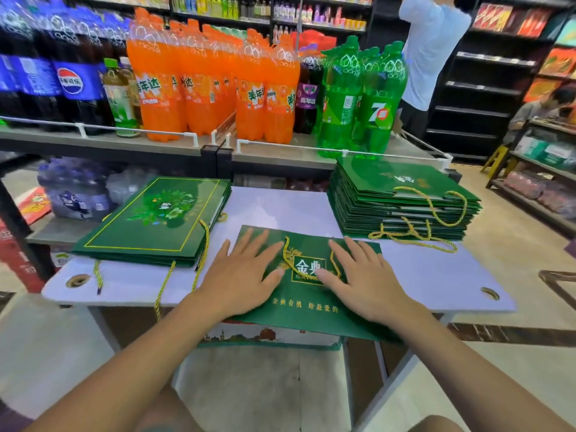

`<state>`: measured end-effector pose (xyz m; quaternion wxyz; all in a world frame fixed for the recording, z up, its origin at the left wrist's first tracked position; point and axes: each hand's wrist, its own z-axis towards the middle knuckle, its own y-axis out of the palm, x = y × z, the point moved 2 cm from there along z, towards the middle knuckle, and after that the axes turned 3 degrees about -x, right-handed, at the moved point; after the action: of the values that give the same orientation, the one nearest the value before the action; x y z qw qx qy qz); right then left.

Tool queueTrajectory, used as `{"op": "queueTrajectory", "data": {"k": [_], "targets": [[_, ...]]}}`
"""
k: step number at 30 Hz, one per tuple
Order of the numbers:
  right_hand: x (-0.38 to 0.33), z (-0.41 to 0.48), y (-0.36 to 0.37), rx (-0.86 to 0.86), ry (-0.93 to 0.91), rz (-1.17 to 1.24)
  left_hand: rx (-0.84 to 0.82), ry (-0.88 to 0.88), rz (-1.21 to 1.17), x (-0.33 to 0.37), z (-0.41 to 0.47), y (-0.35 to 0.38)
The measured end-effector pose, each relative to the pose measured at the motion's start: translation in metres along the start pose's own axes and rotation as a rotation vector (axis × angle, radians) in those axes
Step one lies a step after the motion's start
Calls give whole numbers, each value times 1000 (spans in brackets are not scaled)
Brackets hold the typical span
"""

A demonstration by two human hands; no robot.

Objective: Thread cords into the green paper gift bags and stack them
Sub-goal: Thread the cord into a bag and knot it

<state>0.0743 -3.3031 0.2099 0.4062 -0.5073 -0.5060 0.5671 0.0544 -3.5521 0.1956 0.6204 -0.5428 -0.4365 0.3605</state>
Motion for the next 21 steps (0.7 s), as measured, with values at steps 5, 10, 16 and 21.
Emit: {"op": "queueTrajectory", "data": {"k": [5,10,16,21], "targets": [[3,1,16,-33,38,-62,-89,-50,39,-1,3,15],[5,5,23,-36,56,-94,-73,-62,42,0,4,20],[7,7,26,-27,57,-116,-48,-54,29,0,4,22],[7,5,25,11,39,-95,-35,-46,14,0,3,21]]}}
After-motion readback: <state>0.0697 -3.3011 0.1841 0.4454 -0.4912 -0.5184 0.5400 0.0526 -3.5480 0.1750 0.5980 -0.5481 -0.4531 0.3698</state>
